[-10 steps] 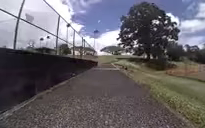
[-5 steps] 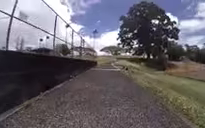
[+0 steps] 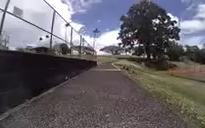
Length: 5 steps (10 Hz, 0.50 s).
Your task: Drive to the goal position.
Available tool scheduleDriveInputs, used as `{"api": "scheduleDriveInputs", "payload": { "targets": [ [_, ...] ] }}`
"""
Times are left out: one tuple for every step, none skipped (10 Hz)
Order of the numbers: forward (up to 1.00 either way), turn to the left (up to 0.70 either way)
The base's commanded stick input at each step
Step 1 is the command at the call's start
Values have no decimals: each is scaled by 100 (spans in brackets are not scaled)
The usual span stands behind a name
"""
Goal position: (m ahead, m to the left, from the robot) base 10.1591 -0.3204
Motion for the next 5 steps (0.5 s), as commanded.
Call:
{"api": "scheduleDriveInputs", "payload": {
  "targets": [
    [70,0],
    [70,0],
    [70,0],
    [70,2],
    [70,2]
  ]
}}
